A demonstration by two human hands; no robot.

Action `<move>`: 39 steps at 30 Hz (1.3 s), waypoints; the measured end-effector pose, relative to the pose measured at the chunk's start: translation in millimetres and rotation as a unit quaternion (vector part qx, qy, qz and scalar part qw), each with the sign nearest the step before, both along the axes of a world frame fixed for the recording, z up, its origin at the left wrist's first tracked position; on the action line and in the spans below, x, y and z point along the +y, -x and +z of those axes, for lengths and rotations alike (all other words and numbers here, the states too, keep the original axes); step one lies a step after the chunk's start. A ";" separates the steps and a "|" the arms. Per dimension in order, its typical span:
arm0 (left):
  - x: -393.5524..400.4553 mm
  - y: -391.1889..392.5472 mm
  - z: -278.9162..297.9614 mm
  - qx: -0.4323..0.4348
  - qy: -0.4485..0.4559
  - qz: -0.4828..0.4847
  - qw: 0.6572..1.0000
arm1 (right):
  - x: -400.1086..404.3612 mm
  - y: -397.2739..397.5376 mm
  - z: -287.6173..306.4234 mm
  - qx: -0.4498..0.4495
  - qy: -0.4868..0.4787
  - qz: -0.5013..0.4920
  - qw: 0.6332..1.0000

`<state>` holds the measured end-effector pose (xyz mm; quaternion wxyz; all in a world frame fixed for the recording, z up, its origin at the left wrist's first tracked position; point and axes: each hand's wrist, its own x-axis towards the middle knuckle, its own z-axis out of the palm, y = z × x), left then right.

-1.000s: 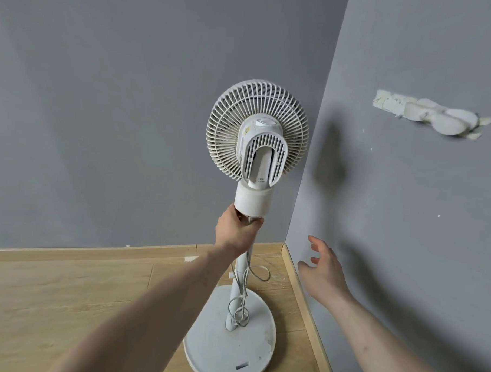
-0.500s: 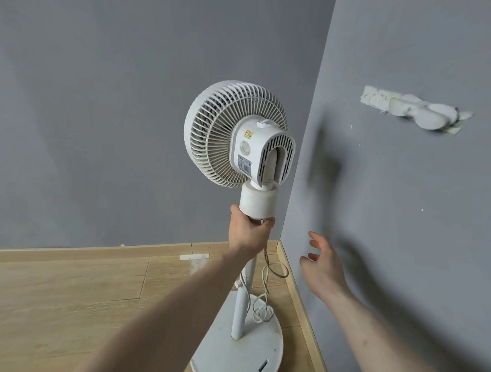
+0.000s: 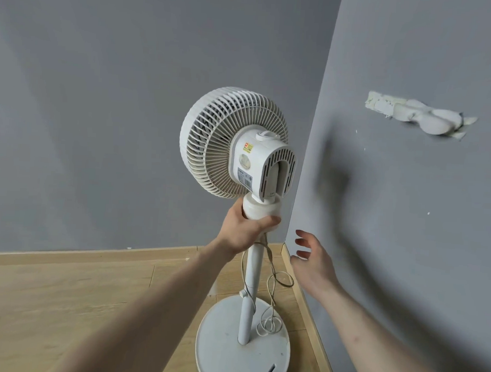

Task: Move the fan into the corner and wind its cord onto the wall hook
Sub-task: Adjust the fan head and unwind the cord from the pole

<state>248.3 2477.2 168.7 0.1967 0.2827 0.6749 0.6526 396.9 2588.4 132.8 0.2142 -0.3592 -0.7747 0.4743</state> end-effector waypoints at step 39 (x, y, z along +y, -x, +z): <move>-93.2 25.2 6.7 0.091 0.322 -0.033 0.942 | -31.7 63.7 35.2 0.108 0.029 0.035 0.993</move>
